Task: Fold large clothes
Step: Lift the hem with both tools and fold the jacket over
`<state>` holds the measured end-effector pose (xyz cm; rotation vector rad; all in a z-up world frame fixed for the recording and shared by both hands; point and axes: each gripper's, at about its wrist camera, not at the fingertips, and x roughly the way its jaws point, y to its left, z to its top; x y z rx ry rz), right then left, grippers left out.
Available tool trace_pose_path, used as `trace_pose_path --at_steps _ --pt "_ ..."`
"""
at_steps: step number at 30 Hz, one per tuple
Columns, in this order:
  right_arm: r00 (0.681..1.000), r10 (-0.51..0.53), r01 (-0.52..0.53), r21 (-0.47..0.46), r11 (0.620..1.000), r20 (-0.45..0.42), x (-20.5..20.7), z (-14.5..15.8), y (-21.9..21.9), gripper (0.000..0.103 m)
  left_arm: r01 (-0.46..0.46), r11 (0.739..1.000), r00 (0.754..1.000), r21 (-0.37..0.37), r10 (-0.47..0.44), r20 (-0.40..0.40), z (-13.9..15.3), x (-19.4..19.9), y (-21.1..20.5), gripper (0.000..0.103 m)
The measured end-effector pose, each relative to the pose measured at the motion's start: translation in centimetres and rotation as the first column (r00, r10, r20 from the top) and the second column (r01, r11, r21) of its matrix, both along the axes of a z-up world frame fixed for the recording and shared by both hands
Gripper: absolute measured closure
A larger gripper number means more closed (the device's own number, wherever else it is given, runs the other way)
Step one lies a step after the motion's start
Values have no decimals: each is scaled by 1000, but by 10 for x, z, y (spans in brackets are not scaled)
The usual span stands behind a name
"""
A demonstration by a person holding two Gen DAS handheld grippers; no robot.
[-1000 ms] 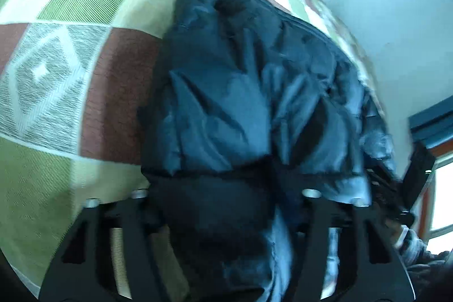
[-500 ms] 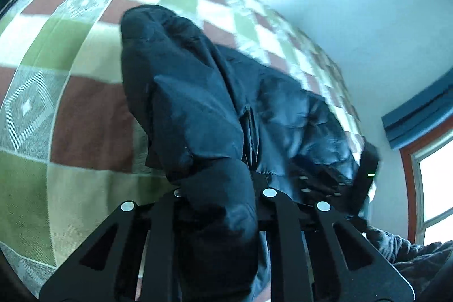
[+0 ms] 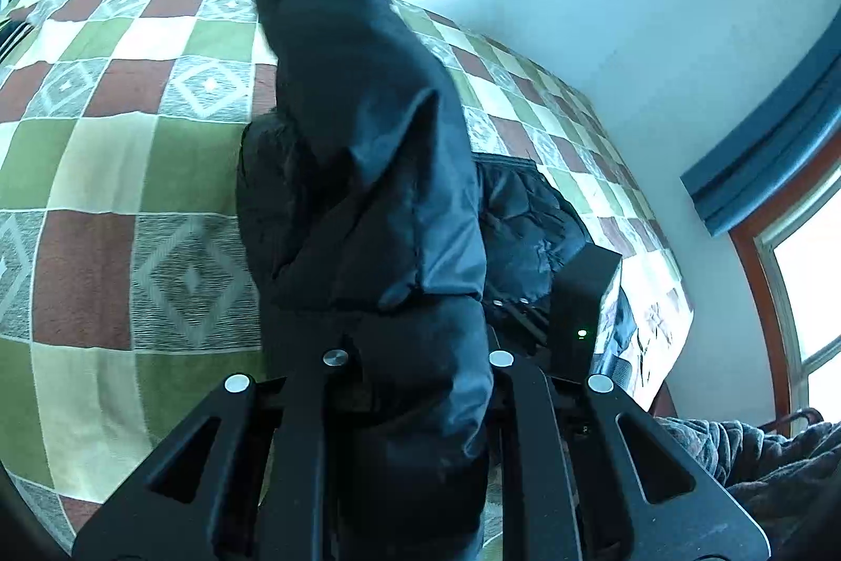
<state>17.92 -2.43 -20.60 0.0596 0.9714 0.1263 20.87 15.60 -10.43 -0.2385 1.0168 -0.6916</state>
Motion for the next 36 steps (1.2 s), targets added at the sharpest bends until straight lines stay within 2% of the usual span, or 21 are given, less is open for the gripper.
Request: trace_pose_path --at_steps 11,17,20,23,27,32,36 --pt "1000 2 -2 -5 1000 5 -1 1 -1 51 -3 999 1000 46 3 13 0 -4 -27 87" --pt "1000 10 -10 16 1000 12 -10 17 -9 52 -23 998 999 64 21 25 11 -10 -38 87" --pt "999 3 -4 17 1000 47 -19 32 -22 52 -30 996 999 87 27 39 19 -14 -49 87" --pt "994 -19 21 -12 1000 104 -34 52 -45 48 -36 994 998 106 31 48 26 -16 -63 87" --pt "988 -69 75 -37 997 138 -51 66 -84 46 -26 993 998 112 19 61 35 -22 -89 87" --pt "972 -172 178 -27 984 158 -76 75 -144 46 30 992 995 123 -41 86 40 -33 -144 87" --pt "961 -235 240 -16 971 146 -87 74 -182 46 97 987 991 132 -107 75 29 -36 -198 87"
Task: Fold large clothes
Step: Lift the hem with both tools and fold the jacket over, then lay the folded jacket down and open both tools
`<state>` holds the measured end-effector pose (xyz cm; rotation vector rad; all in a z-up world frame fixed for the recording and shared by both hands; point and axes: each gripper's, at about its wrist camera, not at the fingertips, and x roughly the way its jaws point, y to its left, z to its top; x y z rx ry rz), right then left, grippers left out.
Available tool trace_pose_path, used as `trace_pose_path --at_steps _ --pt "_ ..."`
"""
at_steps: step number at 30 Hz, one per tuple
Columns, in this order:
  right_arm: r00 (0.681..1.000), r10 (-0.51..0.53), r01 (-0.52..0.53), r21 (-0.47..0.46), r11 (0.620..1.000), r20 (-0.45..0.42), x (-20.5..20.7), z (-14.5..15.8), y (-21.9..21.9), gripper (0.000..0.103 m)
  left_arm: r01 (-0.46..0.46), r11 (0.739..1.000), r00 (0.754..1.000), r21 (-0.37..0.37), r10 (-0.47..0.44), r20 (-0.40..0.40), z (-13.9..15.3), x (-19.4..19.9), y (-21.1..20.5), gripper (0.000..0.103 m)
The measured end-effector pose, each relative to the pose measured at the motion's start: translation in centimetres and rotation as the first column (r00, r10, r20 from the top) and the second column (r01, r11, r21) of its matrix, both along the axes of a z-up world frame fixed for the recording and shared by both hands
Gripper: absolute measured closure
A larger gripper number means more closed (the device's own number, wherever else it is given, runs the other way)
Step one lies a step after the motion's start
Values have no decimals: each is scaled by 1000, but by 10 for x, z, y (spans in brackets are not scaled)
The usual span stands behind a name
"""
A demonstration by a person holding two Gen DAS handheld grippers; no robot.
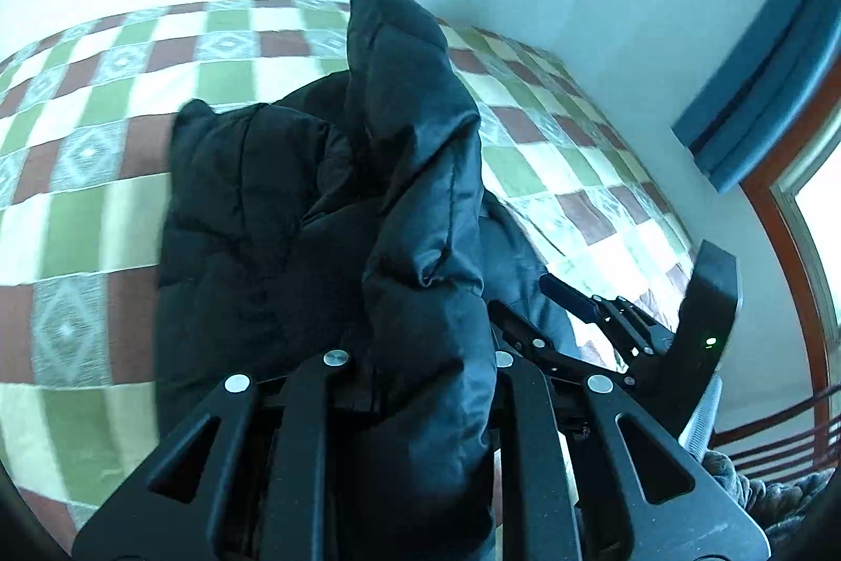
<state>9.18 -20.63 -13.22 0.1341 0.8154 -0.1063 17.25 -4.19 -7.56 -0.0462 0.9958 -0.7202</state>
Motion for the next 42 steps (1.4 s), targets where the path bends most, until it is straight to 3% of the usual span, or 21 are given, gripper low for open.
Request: trace_pose_path --at_steps 11,18,26,35,42 --pt "989 -139 142 54 988 -53 -25 -23 -82 46 56 996 998 75 -54 -33 -59 -5 -107 87" --pt "984 -162 168 70 983 -75 -38 -32 -103 46 26 994 1000 108 -27 6 -76 -13 -125 87" --pt "980 -187 192 79 978 -69 -46 -28 -115 46 16 993 999 113 -20 31 -71 -18 -129 83" --pt "977 -205 208 62 976 -53 -54 -12 -119 46 28 998 997 49 -32 75 -53 -33 -131 47" --pt "976 -215 216 50 975 -26 -57 5 -118 43 34 999 989 -21 -31 143 -16 -53 -109 30"
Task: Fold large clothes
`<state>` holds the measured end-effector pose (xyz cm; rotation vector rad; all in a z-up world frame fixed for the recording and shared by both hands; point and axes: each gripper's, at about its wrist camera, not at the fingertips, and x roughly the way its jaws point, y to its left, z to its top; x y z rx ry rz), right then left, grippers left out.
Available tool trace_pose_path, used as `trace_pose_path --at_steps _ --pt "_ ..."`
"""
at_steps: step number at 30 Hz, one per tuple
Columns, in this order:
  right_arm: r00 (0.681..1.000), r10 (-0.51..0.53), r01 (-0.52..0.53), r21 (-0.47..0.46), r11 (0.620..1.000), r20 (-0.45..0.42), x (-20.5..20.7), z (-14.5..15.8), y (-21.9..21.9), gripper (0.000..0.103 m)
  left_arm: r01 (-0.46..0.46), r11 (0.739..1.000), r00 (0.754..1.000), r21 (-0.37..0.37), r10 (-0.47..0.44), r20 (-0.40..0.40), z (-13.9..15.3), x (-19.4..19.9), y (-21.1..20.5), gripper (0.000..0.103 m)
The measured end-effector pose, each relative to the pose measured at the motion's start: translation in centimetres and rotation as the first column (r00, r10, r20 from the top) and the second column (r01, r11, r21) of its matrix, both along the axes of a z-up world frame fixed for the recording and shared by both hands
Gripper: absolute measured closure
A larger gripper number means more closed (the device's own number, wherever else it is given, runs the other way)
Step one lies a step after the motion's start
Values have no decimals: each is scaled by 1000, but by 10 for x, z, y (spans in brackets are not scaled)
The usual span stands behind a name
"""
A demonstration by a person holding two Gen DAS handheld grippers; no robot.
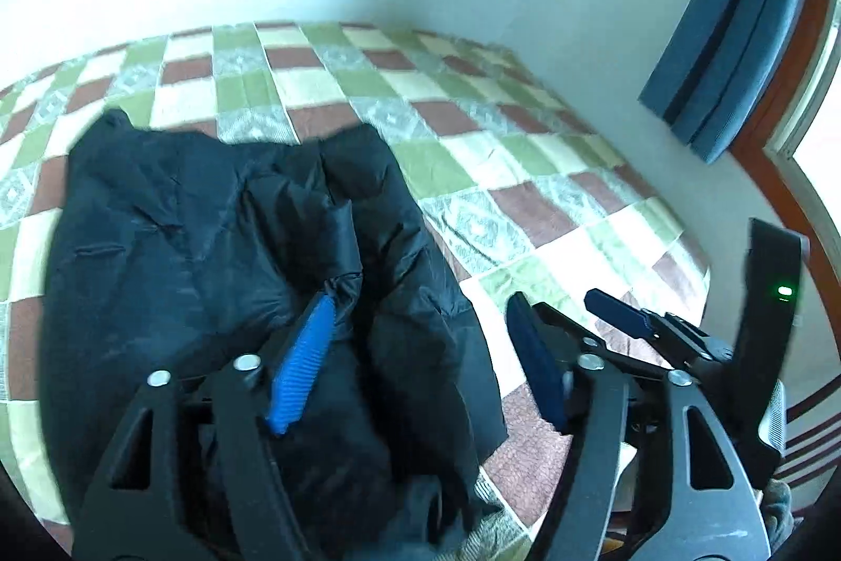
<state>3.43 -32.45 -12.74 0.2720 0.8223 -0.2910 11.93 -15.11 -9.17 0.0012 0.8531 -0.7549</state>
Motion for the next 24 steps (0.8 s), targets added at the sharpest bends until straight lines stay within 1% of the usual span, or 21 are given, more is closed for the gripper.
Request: trace_pose_path --at_steps 2,5,7,9,11,13,15,18,21,22,23,24 --pt "1000 6 -6 -3 1000 12 0 7 3 42 -26 1000 999 -16 26 47 13 -7 16 24" --pt "999 21 -21 1 1000 30 0 15 9 42 -89 996 989 -21 90 118 29 -12 47 20" --pt "998 41 -41 5 999 44 4 23 17 42 -144 989 977 -15 145 154 35 -10 68 18" --pt "996 64 -64 7 998 57 8 30 26 41 -209 978 961 -12 208 184 36 -7 94 15" --pt "993 96 -98 17 995 69 16 36 37 41 -264 965 946 -3 259 194 33 -2 116 15" --pt "989 133 -135 36 990 71 25 39 50 41 -316 949 932 0 311 185 25 3 138 14" --pt "983 172 -176 62 982 63 37 40 64 41 -363 932 921 -4 359 152 13 10 160 14" --pt "975 222 -223 77 972 25 58 33 87 41 -398 918 912 -6 396 104 -4 17 180 15" --pt "971 235 -232 77 970 -37 73 21 103 41 -400 917 914 5 398 77 -19 20 187 15" --pt "971 233 -229 79 970 -51 76 17 106 39 -399 917 915 12 397 68 -25 21 188 15" --pt "970 235 -230 84 970 -59 78 15 108 35 -395 919 917 15 393 59 -29 22 188 14" --pt "967 245 -238 95 967 -65 79 12 110 34 -391 920 919 16 390 54 -32 22 188 14"
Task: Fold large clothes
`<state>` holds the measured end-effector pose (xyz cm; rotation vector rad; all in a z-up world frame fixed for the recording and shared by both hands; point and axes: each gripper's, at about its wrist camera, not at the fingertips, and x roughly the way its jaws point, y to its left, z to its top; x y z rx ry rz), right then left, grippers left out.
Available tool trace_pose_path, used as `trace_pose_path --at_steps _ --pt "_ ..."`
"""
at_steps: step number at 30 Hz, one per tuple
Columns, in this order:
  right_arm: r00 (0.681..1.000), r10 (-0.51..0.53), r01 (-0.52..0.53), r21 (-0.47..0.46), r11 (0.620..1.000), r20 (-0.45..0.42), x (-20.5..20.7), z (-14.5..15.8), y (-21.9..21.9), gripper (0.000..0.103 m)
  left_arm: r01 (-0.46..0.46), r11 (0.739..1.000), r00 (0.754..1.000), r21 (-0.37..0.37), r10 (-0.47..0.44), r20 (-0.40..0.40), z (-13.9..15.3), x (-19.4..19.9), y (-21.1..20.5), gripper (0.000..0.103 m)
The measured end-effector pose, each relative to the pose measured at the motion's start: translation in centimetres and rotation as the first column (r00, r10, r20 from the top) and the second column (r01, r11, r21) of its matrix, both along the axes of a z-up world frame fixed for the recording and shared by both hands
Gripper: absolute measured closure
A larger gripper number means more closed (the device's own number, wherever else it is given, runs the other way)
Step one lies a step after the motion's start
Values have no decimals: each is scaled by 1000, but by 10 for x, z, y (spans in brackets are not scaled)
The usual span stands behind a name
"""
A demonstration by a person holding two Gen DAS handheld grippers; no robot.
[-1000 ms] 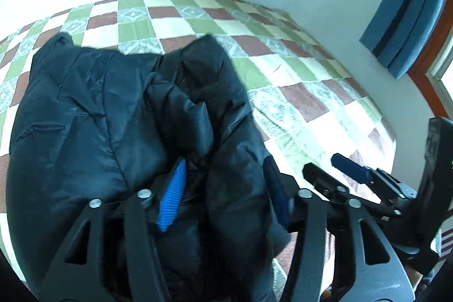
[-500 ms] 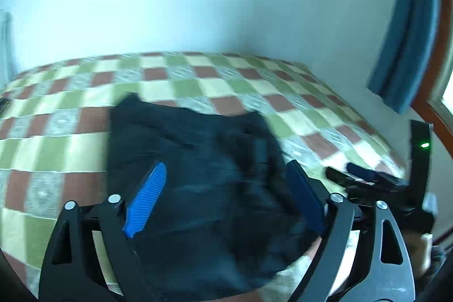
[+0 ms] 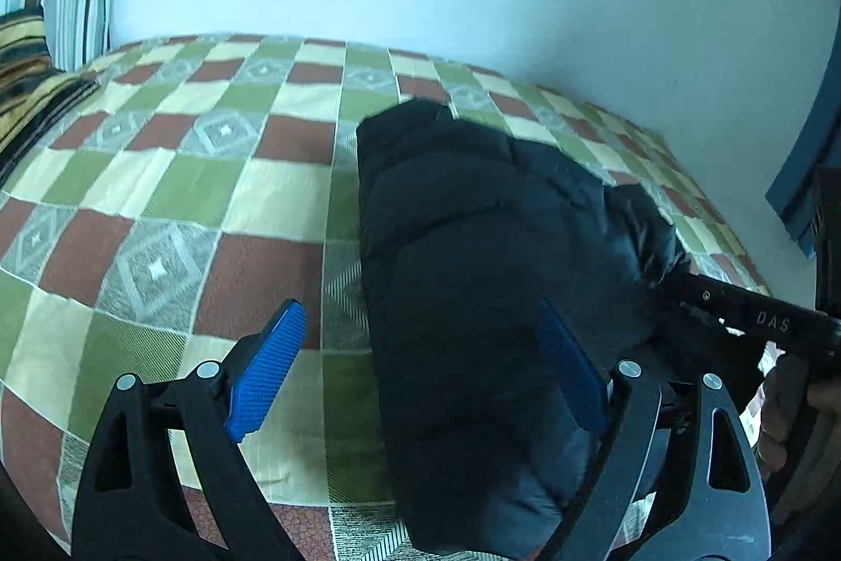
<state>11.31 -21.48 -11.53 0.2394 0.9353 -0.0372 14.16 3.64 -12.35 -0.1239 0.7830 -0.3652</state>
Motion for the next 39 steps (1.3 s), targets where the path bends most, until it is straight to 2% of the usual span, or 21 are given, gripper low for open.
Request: trace_pose_path --at_steps 7,11,14,24,30,35,39 --pt "998 44 -45 -24 999 -38 3 -9 13 35 5 999 1000 -48 -7 -24 -13 5 4 14" --pt "997 55 -56 -17 998 -60 5 -17 16 40 5 998 999 -66 -7 -39 -17 8 6 14" --pt "996 55 -57 -27 998 -64 5 -19 17 48 7 998 999 -61 -10 -38 -17 7 5 13" --pt "996 62 -64 -38 997 -63 2 -23 19 61 8 998 999 -55 -11 -42 -19 9 3 13" --pt "996 67 -70 -56 996 -50 0 -23 22 74 10 999 999 -48 -12 -40 -20 9 3 13" --pt "998 58 -59 -63 996 -24 -3 -20 22 93 10 1000 1000 -22 -10 -26 -18 8 1 13" --pt "999 40 -40 -60 997 4 -6 -12 12 100 11 1000 1000 -15 -11 -13 -9 6 -2 13"
